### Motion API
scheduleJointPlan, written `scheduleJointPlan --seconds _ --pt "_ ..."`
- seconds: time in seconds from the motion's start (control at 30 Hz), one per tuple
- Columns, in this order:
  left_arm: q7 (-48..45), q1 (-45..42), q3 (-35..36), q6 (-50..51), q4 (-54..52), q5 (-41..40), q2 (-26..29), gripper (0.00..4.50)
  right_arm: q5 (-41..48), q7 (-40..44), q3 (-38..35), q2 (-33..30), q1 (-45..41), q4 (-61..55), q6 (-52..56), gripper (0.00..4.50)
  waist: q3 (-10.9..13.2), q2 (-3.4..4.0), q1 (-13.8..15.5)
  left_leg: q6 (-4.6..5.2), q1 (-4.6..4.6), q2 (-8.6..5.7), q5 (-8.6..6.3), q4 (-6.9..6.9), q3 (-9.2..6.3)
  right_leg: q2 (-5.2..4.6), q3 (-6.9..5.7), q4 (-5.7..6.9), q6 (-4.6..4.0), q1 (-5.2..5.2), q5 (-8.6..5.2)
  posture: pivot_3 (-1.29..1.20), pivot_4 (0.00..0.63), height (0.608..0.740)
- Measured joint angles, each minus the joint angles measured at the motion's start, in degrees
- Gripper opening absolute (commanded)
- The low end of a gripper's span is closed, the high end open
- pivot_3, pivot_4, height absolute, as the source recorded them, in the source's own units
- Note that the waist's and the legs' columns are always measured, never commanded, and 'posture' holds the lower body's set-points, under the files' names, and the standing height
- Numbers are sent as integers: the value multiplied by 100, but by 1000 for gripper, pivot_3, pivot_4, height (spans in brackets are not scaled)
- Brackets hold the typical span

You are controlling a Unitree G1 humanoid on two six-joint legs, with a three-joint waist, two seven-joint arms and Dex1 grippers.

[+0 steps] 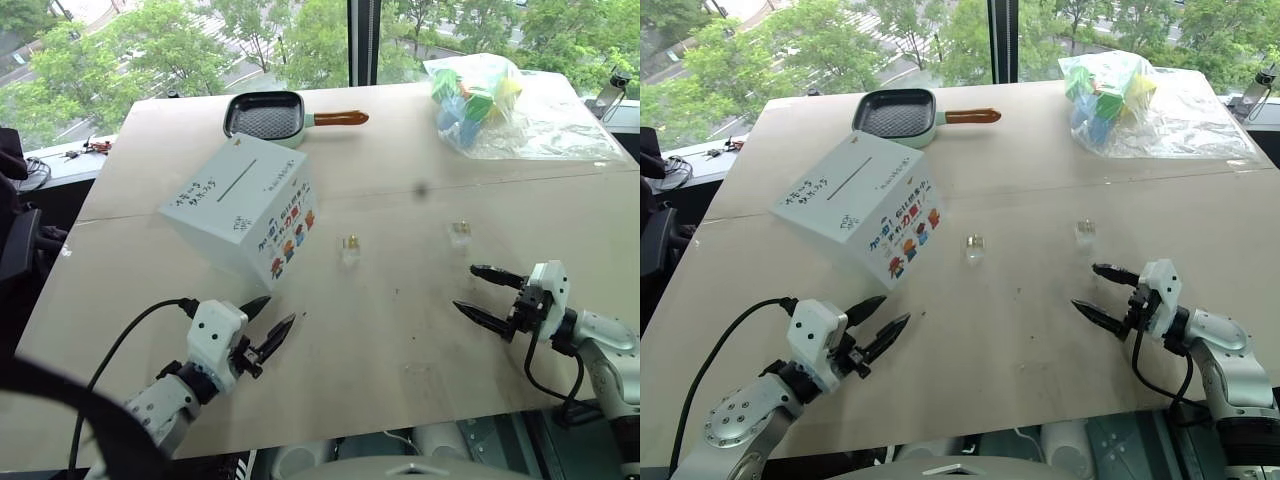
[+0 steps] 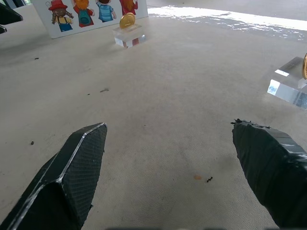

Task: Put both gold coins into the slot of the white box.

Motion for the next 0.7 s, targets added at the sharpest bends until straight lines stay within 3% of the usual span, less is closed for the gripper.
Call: scheduleJointPlan --seconds 0.6,0.7 --pt "-284 -133 -115 -272 154 -23 -54 2684 -89 -283 -4 67 -159 35 -97 4462 0 0 4 -1 0 0 1 0 -1 1 -1 0 0 0 0 0 150 721" --pt "-361 -174 -101 -276 183 -90 -44 2684 -133 -706 -51 254 -354 51 -36 4462 0 0 -9 -3 1 0 2 0 1 1 2 1 0 -1 0 0 150 721"
